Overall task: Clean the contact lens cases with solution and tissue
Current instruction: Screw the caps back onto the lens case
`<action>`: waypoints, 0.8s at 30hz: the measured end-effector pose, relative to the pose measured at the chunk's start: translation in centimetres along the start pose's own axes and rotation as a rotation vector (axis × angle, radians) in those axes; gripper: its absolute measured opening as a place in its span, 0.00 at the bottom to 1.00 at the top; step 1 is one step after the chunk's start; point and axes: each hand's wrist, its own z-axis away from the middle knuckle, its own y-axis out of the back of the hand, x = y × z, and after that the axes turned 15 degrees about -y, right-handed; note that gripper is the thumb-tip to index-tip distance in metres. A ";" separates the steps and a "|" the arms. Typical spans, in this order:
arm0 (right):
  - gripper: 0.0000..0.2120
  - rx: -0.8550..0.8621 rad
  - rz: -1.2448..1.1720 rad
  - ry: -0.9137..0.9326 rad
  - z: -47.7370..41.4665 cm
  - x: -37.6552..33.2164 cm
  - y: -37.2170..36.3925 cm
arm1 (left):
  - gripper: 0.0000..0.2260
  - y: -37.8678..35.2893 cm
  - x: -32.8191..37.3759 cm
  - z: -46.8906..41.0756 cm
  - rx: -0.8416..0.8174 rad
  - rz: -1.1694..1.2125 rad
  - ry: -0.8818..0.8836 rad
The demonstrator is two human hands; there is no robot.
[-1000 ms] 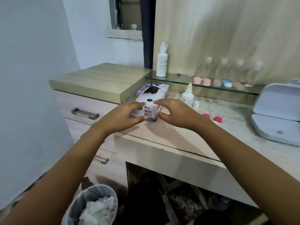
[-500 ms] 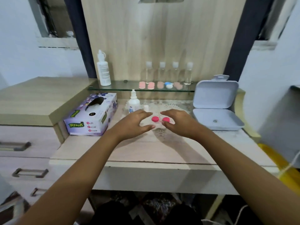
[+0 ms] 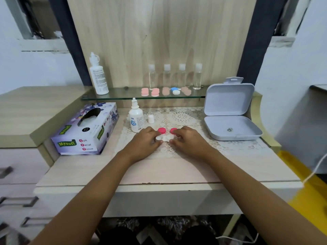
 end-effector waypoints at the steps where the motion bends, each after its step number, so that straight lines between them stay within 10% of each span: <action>1: 0.18 0.006 -0.012 -0.004 0.0 -0.1 -0.2 | 0.16 -0.1 0.0 0.0 0.004 0.005 0.001; 9: 0.15 0.059 -0.044 -0.035 -0.1 -0.1 -1.5 | 0.16 -0.2 -0.1 0.3 0.098 0.044 -0.029; 16: 0.16 0.075 -0.035 -0.020 -0.1 0.0 -1.7 | 0.21 1.3 -0.7 -0.1 0.645 -0.020 0.142; 24: 0.14 0.094 -0.050 -0.008 -0.1 0.2 -1.8 | 0.31 1.2 -3.8 -1.6 0.602 0.486 0.368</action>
